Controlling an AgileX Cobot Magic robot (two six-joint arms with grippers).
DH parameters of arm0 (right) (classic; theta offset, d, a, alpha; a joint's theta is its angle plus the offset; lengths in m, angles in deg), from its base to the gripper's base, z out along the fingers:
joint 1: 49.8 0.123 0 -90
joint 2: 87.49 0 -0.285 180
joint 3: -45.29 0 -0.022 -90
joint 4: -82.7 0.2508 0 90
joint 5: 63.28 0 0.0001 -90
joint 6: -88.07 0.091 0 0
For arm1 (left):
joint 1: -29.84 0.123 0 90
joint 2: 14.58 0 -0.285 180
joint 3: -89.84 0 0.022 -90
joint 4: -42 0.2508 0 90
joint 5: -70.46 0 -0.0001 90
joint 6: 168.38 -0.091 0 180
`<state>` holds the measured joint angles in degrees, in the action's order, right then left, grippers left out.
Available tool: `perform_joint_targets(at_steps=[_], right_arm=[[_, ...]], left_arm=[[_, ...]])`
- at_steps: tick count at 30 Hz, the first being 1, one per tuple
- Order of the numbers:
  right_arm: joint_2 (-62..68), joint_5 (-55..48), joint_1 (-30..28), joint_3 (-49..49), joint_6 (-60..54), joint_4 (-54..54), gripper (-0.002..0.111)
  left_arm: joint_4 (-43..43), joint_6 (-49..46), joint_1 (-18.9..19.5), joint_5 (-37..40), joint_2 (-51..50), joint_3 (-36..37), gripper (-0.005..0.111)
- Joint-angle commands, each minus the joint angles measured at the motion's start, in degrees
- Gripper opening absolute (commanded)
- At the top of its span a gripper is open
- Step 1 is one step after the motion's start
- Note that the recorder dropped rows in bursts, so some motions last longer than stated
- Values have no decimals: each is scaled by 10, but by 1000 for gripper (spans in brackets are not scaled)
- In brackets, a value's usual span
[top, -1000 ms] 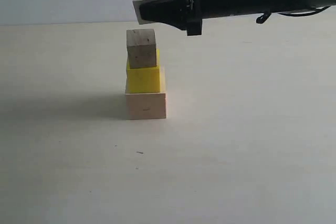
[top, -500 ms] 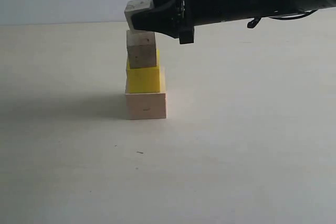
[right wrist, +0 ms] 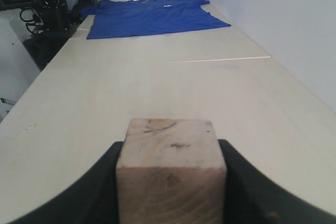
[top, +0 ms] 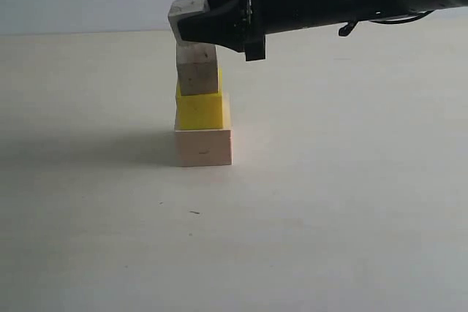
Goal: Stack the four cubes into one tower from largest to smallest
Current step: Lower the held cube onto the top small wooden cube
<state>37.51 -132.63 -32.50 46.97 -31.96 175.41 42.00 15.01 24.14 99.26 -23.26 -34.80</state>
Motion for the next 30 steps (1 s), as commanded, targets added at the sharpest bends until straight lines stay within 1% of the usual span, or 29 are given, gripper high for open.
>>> perform_joint_targets(at_steps=[1,8,15,30], right_arm=[[16,-6,0,4,-12,13,0],[25,-6,0,4,-12,11,0],[25,-6,14,4,-12,11,0],[25,-6,9,4,-12,-4,0]], left_arm=[[-5,0,-2,-6,4,2,0],[-5,0,-2,-6,4,2,0],[-5,-2,-2,-6,4,2,0],[-5,-2,-2,-6,4,2,0]])
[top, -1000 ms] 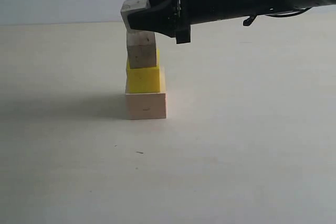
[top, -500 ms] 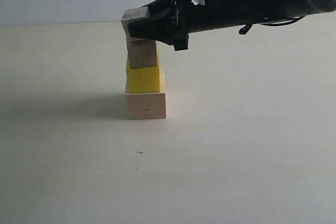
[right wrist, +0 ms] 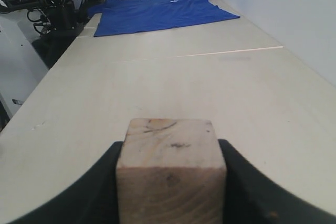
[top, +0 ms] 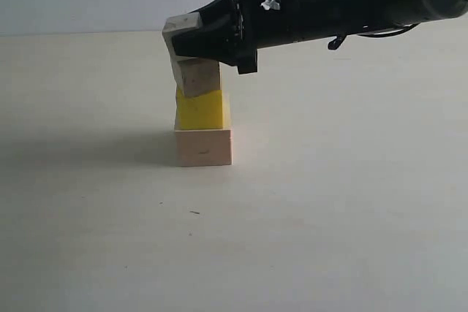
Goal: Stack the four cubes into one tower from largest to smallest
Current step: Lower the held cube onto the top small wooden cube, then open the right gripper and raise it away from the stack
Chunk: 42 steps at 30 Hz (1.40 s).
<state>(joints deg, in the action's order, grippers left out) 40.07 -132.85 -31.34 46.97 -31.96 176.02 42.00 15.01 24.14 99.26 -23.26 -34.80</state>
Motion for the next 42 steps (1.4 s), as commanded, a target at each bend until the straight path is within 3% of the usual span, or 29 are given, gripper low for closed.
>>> perform_joint_targets(at_steps=[1,19,22,28,34,42], right_arm=[[0,-4,-2,4,-12,-10,0],[0,-4,-2,4,-12,-35,2],[0,-4,-2,4,-12,-35,14],[0,-4,-2,4,-12,-35,51],[0,-4,-2,4,-12,-34,62],[-14,-4,-4,4,-12,-32,63]], left_arm=[[-5,-2,-2,-6,4,2,0],[-5,-2,-2,-6,4,2,0],[-5,-2,-2,-6,4,2,0],[-5,-2,-2,-6,4,2,0],[-5,-2,-2,-6,4,2,0],[-5,-2,-2,-6,4,2,0]])
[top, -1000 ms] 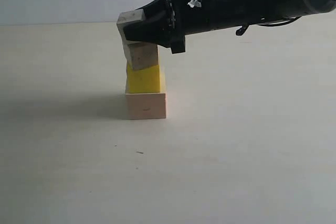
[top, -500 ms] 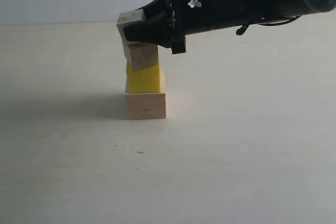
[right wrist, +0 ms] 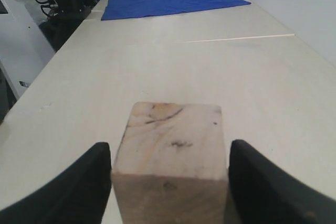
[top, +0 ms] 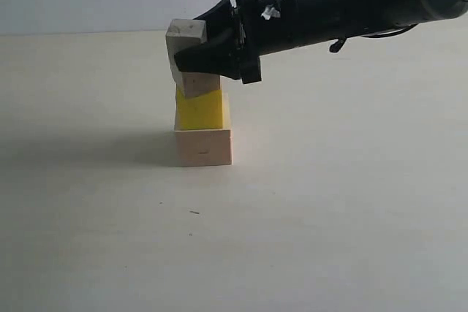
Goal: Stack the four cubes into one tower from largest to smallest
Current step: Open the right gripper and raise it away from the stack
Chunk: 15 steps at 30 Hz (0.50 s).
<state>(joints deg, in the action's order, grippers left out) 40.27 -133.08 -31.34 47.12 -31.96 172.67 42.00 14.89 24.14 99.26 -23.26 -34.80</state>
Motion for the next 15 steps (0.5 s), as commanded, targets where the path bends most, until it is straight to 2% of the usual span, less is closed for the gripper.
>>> perform_joint_targets(at_steps=[1,7,9,11,12,13,14,15], right_arm=[[-27,-2,-7,2,-12,3,63],[-74,-2,-41,2,47,3,62],[-92,-2,-52,2,112,-1,57],[-110,59,-57,2,202,-23,41],[-123,99,-61,2,246,-53,22],[-130,121,-61,2,270,-75,10],[-143,174,-61,2,342,-123,1],[-149,202,-61,2,392,-153,0]], left_arm=[[-5,-1,-2,-6,4,2,0],[-5,-1,-2,-7,4,3,0],[-12,-1,-2,-16,4,11,0],[-34,-3,-2,-25,-7,12,0],[-47,-14,-2,-36,-14,12,0],[-58,-21,-2,-39,-19,12,0],[-85,-42,-2,-43,-32,12,0],[-100,-58,-2,-43,-41,12,0]])
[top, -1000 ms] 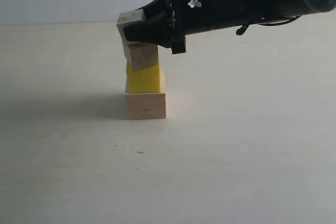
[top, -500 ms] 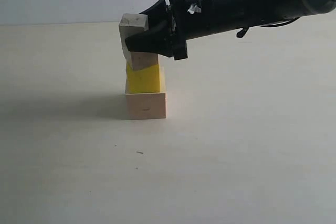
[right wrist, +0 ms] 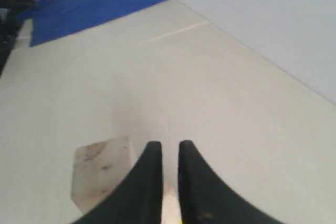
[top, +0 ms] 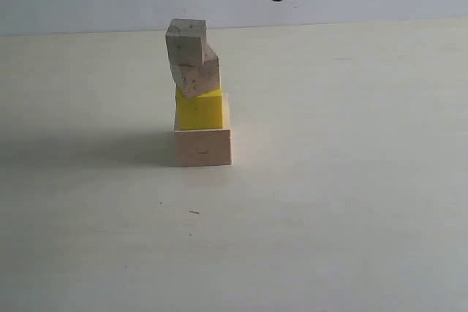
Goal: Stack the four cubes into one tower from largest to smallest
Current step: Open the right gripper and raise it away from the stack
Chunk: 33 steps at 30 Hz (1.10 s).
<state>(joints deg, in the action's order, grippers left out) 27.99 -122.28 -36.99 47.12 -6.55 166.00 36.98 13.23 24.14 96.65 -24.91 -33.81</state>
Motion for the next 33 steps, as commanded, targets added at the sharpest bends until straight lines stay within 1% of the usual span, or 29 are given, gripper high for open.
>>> perform_joint_targets(at_steps=[1,4,6,9,11,13,15,16,18,20,23,26,28,29,30,33], right_arm=[[-33,115,-4,2,188,-117,0],[-55,161,-4,2,315,-190,0],[-76,189,-4,2,368,-225,0],[-107,190,-4,2,438,-271,0],[-130,177,-4,2,494,-332,0],[-160,163,-2,1,557,-416,0],[-194,178,-2,-19,601,-471,0],[-213,197,-2,-38,621,-479,0],[-252,231,-2,-83,622,-479,0],[-280,249,-2,-136,610,-468,0],[-301,285,-2,-226,550,-406,0],[-298,304,-2,-285,420,-275,0],[-285,292,-2,-297,351,-173,0],[-276,276,-2,-297,322,-136,0],[-266,259,-2,-297,295,-101,0],[-238,229,-2,-292,261,-58,0]], left_arm=[[-70,-58,-2,-18,-35,2,0],[-122,-105,-2,-18,-68,-6,0],[-143,-133,-2,-22,-90,-17,0],[-162,-150,-2,-30,-129,-39,0],[-166,-150,-2,-30,-158,-57,0],[-168,-151,-2,-29,-187,-74,0],[-172,-152,-2,-26,-220,-90,0],[-181,-156,-2,-26,-234,-95,0],[-213,-185,-2,-26,-270,-107,0],[-260,-232,-3,-22,-303,-115,0],[-365,-331,-3,-16,-357,-125,0],[-490,-454,-3,9,-419,-138,0],[-544,-509,-3,31,-456,-147,0],[-575,-539,-3,41,-485,-153,0],[-589,-555,-3,44,-505,-157,0],[-609,-581,-3,45,-577,-169,0]])
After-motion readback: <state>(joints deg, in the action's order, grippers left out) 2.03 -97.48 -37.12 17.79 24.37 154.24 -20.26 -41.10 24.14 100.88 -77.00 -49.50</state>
